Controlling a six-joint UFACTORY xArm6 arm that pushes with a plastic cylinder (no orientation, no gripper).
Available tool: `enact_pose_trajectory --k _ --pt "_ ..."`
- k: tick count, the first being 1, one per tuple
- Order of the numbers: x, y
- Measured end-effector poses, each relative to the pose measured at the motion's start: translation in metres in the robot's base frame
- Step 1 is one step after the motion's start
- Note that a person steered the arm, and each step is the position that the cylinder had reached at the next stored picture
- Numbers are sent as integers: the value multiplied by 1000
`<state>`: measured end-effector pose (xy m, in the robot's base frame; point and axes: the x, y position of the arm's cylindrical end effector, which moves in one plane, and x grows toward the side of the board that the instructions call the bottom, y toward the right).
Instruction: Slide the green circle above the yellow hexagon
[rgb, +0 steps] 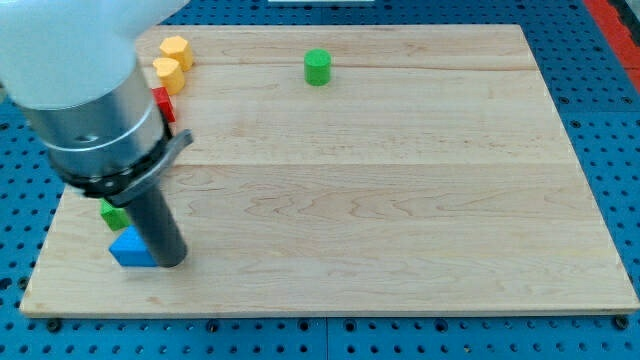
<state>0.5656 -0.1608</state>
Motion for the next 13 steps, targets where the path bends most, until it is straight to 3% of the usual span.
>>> enact_pose_trajectory --k 2,3,4,6,7,8,9,10,11,12,13 --pt "-5 -1" --pt "-13 47" --pt "-66 182" --pt "-244 186" --pt "-285 136" --pt "-323 141" --pt "-317 177" --pt "-373 177" --pt "-353 142" --pt "-338 177" --pt "-338 138"
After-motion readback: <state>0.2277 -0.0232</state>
